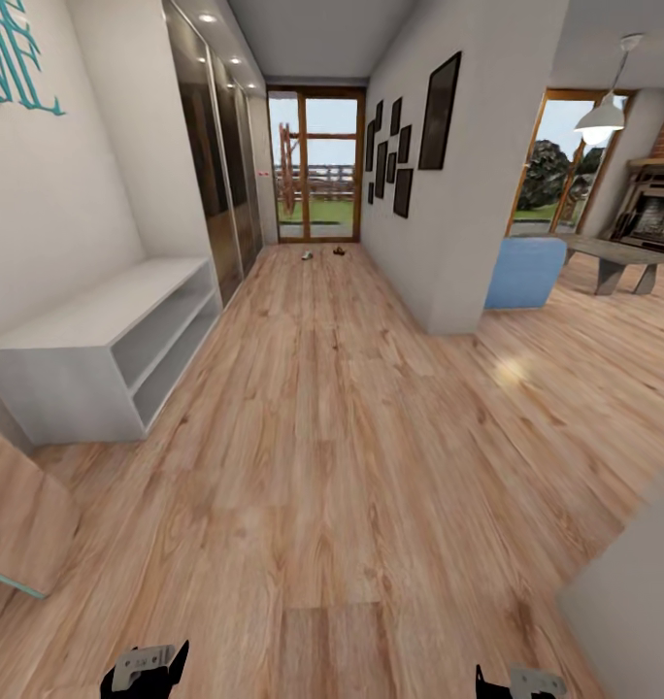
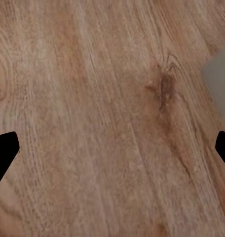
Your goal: Pick up the two gym shoes and the two sandals from the corridor floor and place them onto the hallstand (shoe rack) in the corridor, making sure they are on the rack and not on the floor. Arrange them so the two gym shoes are next to each other and the two sandals are next to each other.
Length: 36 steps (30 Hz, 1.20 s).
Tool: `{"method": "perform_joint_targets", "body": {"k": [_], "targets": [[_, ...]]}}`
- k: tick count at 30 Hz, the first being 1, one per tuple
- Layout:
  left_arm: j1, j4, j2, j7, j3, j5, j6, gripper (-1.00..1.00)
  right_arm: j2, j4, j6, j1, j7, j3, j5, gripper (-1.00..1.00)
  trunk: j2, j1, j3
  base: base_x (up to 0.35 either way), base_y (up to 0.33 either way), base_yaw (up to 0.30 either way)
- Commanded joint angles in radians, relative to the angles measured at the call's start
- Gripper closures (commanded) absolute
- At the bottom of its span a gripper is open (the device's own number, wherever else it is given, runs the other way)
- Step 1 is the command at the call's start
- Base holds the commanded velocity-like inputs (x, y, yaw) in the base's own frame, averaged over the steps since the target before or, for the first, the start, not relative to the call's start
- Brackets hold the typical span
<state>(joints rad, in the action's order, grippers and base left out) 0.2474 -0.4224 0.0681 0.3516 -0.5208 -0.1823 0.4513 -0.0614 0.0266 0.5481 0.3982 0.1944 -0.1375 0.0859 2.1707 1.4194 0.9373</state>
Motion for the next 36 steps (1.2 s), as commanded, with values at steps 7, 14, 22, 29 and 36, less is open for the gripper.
{"method": "perform_joint_targets", "body": {"k": [7, 14, 22, 29, 36], "targets": [[0.001, 0.001, -0.001, 0.006, -0.008, -0.009, 0.004, -1.0, 0.0, -0.001, 0.003, 0.001, 0.003, -0.007, 0.009, -1.0, 0.0, 0.0, 0.001, 0.339, 0.0, 0.0], [0.001, 0.001, -0.001, 0.006, -0.009, -0.009, 0.004, -1.0, 0.0, -0.001, 0.003, 0.001, 0.003, -0.007, 0.009, -1.0, 0.0, 0.0, 0.001, 0.339, 0.0, 0.0], [0.001, 0.001, -0.001, 0.006, -0.008, -0.009, 0.004, -1.0, 0.0, -0.001, 0.003, 0.001, 0.003, -0.007, 0.009, -1.0, 0.0, 0.0, 0.001, 0.339, 0.0, 0.0], [0.001, 0.001, -0.001, 0.006, -0.008, -0.009, 0.004, -1.0, 0.0, -0.001, 0.003, 0.001, 0.003, -0.007, 0.009, -1.0, 0.0, 0.0, 0.001, 0.339, 0.0, 0.0], [0.001, 0.001, -0.001, 0.006, -0.009, -0.009, 0.004, -1.0, 0.0, -0.001, 0.003, 0.001, 0.003, -0.007, 0.009, -1.0, 0.0, 0.0, 0.001, 0.339, 0.0, 0.0]]}}
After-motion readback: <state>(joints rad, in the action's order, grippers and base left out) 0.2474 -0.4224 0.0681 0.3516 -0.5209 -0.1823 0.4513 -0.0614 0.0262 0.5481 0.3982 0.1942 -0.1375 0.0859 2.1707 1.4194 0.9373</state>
